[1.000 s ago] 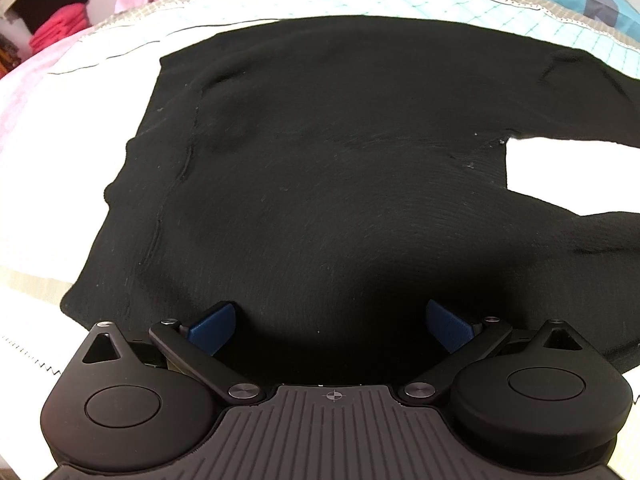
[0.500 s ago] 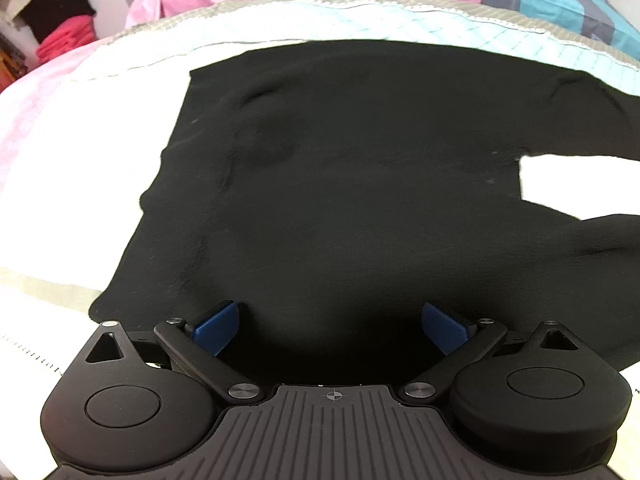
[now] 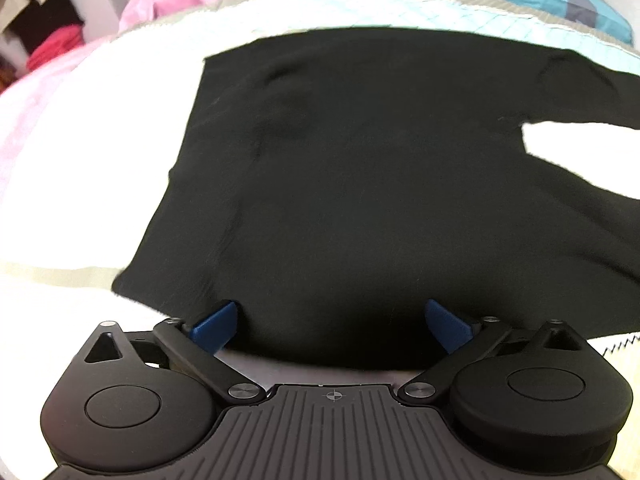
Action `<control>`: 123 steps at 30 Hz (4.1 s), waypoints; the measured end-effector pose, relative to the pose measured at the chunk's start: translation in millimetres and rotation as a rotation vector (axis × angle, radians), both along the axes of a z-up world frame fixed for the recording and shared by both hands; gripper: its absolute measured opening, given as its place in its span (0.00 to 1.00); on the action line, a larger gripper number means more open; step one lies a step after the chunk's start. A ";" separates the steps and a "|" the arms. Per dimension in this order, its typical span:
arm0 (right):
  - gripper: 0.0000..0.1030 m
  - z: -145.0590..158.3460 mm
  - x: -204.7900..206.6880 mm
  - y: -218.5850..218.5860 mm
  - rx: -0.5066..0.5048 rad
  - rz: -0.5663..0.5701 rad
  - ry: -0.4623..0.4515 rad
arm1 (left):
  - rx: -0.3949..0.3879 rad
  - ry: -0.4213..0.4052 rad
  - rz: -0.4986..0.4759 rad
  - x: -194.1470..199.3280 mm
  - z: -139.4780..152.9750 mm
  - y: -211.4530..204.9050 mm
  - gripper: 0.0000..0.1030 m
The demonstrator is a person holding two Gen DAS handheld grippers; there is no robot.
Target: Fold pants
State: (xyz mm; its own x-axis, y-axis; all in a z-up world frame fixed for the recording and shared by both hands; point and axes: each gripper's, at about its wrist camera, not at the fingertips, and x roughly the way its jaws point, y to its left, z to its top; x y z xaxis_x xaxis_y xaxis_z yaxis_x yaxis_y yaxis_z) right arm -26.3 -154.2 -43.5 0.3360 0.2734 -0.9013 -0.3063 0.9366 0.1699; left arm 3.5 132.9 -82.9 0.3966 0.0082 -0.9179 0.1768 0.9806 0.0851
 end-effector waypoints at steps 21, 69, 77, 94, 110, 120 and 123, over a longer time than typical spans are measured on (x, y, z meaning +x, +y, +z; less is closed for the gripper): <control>0.48 -6.2 54.5 63.2 0.210 0.067 -0.062 | 0.008 0.063 0.099 1.0 9.4 38.2 1.00; 0.73 -36.5 224.7 264.5 0.231 0.480 -0.328 | 0.079 -0.113 0.405 -67.6 50.8 108.0 1.00; 0.67 -13.4 221.1 209.8 0.224 0.330 -0.333 | 0.051 -0.148 0.360 -49.1 55.1 89.2 1.00; 0.81 16.5 187.1 -41.7 0.195 -0.273 -0.305 | -0.033 -0.182 0.171 100.9 50.5 -5.5 1.00; 0.88 -42.9 136.2 -300.0 0.063 -1.113 -0.308 | 0.039 -0.116 0.209 179.9 -17.7 -39.3 1.00; 0.11 -23.6 145.3 -315.3 0.027 -1.060 -0.427 | 0.046 -0.106 0.223 183.8 -14.4 -42.1 1.00; 0.14 -33.0 150.7 -326.8 0.056 -1.088 -0.350 | 0.053 -0.108 0.224 184.7 -15.1 -43.5 1.00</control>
State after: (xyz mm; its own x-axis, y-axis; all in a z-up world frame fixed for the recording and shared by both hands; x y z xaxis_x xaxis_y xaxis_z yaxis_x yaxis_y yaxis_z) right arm 124.4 -480.9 -76.5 0.6489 -0.2793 -0.7077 0.6238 0.7278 0.2848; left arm 188.2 89.4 -98.0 0.4752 0.1539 -0.8663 -0.0568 0.9879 0.1443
